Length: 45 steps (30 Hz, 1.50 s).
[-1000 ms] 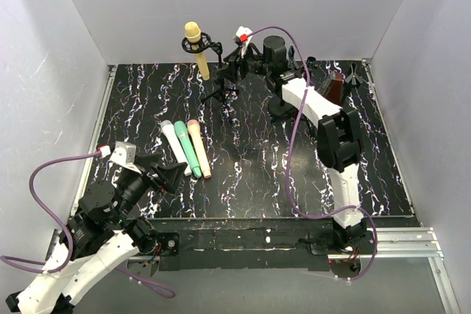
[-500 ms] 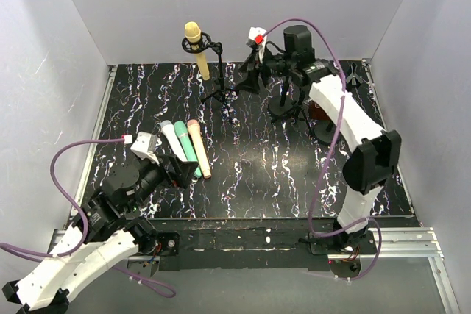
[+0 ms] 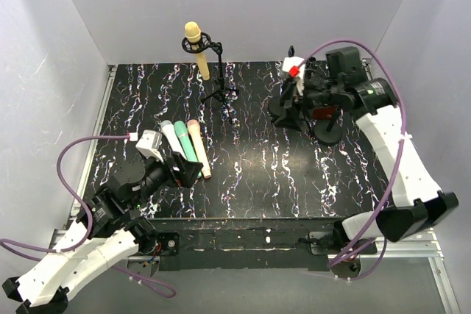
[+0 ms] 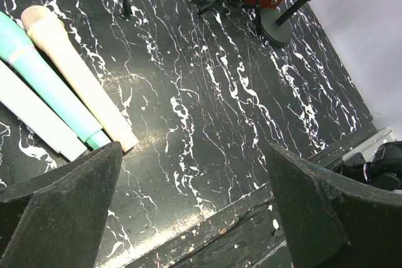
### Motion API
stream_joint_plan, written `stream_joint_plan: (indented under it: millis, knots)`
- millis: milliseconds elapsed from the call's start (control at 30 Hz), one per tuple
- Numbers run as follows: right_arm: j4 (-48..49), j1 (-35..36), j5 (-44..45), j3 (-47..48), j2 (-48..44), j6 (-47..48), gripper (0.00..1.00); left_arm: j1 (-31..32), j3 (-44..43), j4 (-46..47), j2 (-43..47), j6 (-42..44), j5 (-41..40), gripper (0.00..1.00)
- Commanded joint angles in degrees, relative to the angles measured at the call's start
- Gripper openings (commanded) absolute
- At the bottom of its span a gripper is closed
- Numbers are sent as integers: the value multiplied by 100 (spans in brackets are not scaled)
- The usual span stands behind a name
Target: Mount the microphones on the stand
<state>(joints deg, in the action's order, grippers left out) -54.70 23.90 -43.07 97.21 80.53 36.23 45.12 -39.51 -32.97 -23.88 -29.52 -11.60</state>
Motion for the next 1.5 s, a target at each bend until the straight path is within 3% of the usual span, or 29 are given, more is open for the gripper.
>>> stream_joint_plan:
  millis: [0, 300, 433, 567, 933, 1267, 1467]
  knots:
    - [28, -823, -121, -438, -511, -544, 85, -4, -198, 98, -248, -116, 157, 98]
    - [739, -2248, -414, -2361, -1767, -1723, 82, -4, -224, 370, -600, -2, 263, 98]
    - [1618, -2697, 95, -3574, -2523, -2111, 83, -4, -207, 484, -767, 78, 307, 98]
    - [2804, -2873, 1228, -4464, -2780, -2602, 84, -4, -206, 616, -934, 122, 421, 98]
    - [4800, -3172, 3208, -4816, -2192, -3175, 87, -12, -110, 493, -654, 17, 456, 98]
    - [6892, -3216, 2602, -5106, -1374, -3121, 91, -12, -233, 476, -785, 34, 483, 98]
    - [8078, -3243, 2181, -5448, -1154, -3359, 79, -12, -294, 476, -882, 51, 500, 98]
